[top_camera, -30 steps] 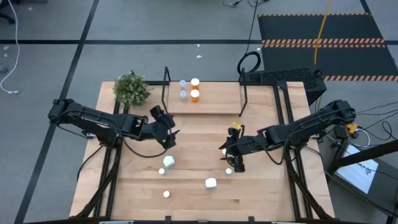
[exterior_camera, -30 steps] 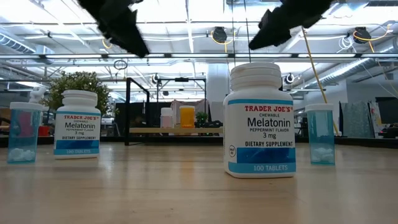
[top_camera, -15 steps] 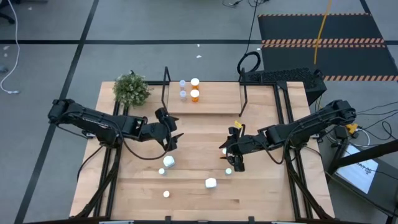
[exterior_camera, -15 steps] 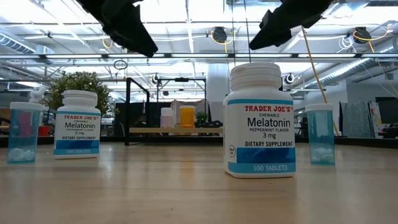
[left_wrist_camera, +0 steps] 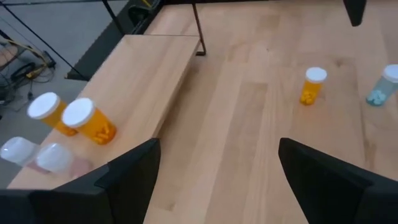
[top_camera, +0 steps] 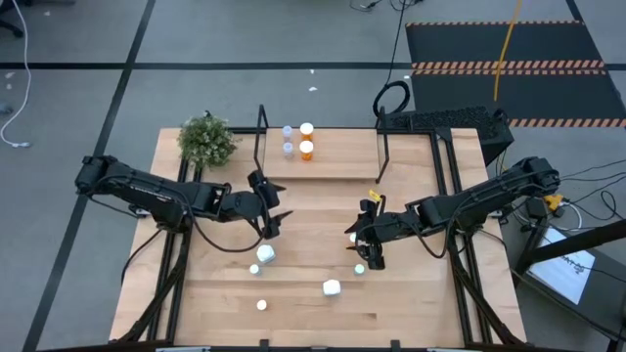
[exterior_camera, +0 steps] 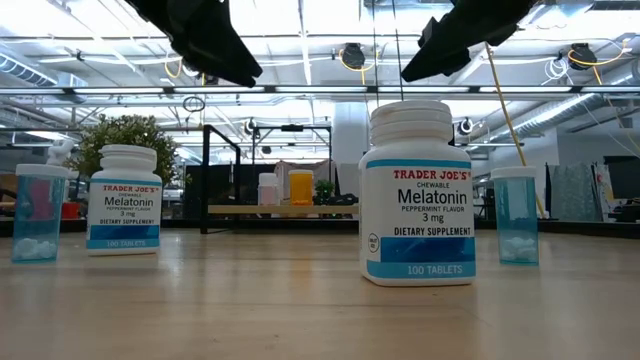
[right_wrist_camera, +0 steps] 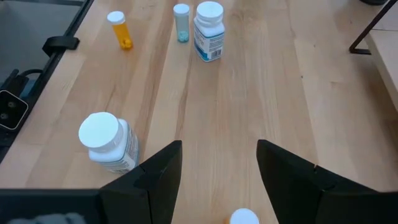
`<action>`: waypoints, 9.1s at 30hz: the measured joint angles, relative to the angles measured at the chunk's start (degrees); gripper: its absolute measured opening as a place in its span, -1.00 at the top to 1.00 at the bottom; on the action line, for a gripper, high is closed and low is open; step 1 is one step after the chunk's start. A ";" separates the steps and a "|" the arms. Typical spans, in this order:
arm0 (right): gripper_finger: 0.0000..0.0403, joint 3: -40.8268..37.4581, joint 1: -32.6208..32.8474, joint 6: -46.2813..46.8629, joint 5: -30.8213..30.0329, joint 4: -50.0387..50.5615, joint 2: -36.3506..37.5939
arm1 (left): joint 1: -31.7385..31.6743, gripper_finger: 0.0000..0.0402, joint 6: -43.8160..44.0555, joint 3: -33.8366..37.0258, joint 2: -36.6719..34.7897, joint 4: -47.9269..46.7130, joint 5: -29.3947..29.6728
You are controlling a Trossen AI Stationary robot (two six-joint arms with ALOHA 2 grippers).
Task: Pick and place medicine bottles onto shelf by color
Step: Put the right small orange pill bottle on the shelf
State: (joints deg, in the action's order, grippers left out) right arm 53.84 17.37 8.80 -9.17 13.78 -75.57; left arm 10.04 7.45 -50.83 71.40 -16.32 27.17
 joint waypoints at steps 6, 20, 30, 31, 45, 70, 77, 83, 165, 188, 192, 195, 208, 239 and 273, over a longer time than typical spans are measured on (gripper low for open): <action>-0.01 -1.31 -0.02 0.84 -0.02 0.04 0.02 | 0.00 -0.63 0.13 0.00 0.00 -0.02 -2.05; -0.01 -3.35 -0.75 4.55 -1.49 0.42 0.01 | 0.00 -0.63 -0.09 0.00 0.00 -0.05 -2.18; -0.01 -3.39 6.83 11.60 -9.48 8.41 0.00 | -0.04 -0.63 -0.26 0.00 0.00 0.05 -2.18; -0.01 -3.39 6.81 11.85 -10.42 8.46 0.00 | -0.04 -0.63 -0.25 0.00 0.00 0.00 -2.18; -0.14 -3.45 3.83 9.74 -10.21 6.30 -6.48 | -0.39 -0.63 -1.23 0.00 0.00 -0.02 -2.18; -0.03 -8.28 -2.29 8.46 -2.33 -1.96 -10.43 | -0.76 -0.63 -1.73 0.00 0.00 0.25 -2.20; 0.09 -8.31 -2.78 8.26 -1.01 -2.78 -10.43 | -0.76 -0.63 -1.93 0.00 0.00 0.33 -2.20; 0.20 -8.33 -2.78 8.26 -1.01 -2.78 -10.43 | -0.76 -0.63 -2.11 0.00 0.00 0.35 -2.20; 0.39 22.76 -46.67 -14.65 13.97 0.34 -26.47 | -3.28 -0.63 -3.72 0.00 0.02 2.93 -3.31; 0.39 22.78 -48.13 -13.63 13.90 -2.01 -28.67 | -3.28 -0.63 -3.55 0.00 0.02 3.22 -3.31; 0.39 22.78 -48.31 -12.97 13.96 -1.31 -28.65 | -3.28 -0.63 -3.98 0.00 0.02 3.26 -3.31; 0.39 22.62 -48.41 -12.94 13.97 -1.67 -28.70 | -3.28 -0.63 -3.96 0.00 0.02 3.37 -3.31; 0.39 22.34 -51.15 -12.70 13.79 -5.98 -28.68 | -3.28 -0.63 -4.17 0.00 0.02 5.94 -3.31; 0.39 28.92 -54.42 -14.40 16.74 -2.72 -34.99 | -3.69 -0.63 -5.72 0.00 0.02 7.96 -4.87; 0.29 28.87 -54.75 -15.98 16.85 0.66 -34.95 | -4.29 -0.63 -5.69 0.00 0.02 9.08 -6.33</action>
State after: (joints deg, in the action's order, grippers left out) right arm 82.72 -37.39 -7.18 7.68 14.44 -110.52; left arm 5.76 1.76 -50.83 71.42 -7.25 20.84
